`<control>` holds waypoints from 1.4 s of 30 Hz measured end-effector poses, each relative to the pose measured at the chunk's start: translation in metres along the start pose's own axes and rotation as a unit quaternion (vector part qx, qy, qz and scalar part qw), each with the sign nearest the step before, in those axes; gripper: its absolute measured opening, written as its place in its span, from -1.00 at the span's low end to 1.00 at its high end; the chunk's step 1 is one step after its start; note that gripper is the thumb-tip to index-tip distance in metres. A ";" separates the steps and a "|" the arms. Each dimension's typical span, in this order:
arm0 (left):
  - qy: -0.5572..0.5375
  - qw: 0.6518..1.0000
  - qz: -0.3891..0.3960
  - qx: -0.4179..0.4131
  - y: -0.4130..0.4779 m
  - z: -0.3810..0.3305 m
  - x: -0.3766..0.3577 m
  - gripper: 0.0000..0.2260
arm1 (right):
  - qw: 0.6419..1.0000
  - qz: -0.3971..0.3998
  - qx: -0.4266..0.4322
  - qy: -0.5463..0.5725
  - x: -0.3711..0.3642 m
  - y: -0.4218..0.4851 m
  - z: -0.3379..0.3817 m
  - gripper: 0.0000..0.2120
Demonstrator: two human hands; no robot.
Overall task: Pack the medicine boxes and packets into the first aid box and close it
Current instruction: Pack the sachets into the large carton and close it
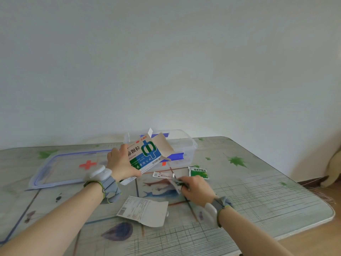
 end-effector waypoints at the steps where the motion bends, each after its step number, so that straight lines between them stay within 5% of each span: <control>1: -0.007 1.000 -0.003 -0.005 0.003 -0.003 0.000 -0.07 | 0.998 -0.037 -0.027 0.053 0.005 0.002 -0.006 -0.80; 4: -0.020 1.000 -0.003 -0.020 0.008 -0.012 0.000 -0.05 | 0.981 -0.124 -0.085 0.126 0.021 0.009 -0.026 -0.76; 9: -0.024 0.999 -0.009 -0.033 0.019 -0.021 -0.004 -0.06 | 0.976 -0.155 -0.121 0.092 0.034 0.029 -0.052 -0.66; 21: -0.012 0.999 -0.017 -0.046 0.029 -0.020 -0.012 -0.07 | 0.980 0.079 -0.118 -0.136 0.014 0.055 -0.062 -0.62; 29: 0.000 0.999 -0.015 -0.049 0.022 -0.020 -0.011 -0.07 | 0.974 0.016 -0.086 -0.209 0.013 0.055 -0.061 -0.80; 35: 0.013 0.999 -0.015 -0.041 0.005 -0.013 -0.009 -0.07 | 0.987 -0.080 -0.139 -0.010 0.023 0.037 -0.060 -0.84; 42: 0.040 0.998 0.043 -0.023 -0.010 0.000 0.003 -0.06 | 0.959 -0.155 -0.117 0.208 0.036 0.043 0.002 -0.93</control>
Point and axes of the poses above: each hand's wrist, its own y-axis towards the middle knuckle, its own x-axis out of the back of the hand, z = x × y, the point moved 1 cm from there along y, towards the middle knuckle, and after that the axes turned 11 degrees about -x, right-handed, at the moved point
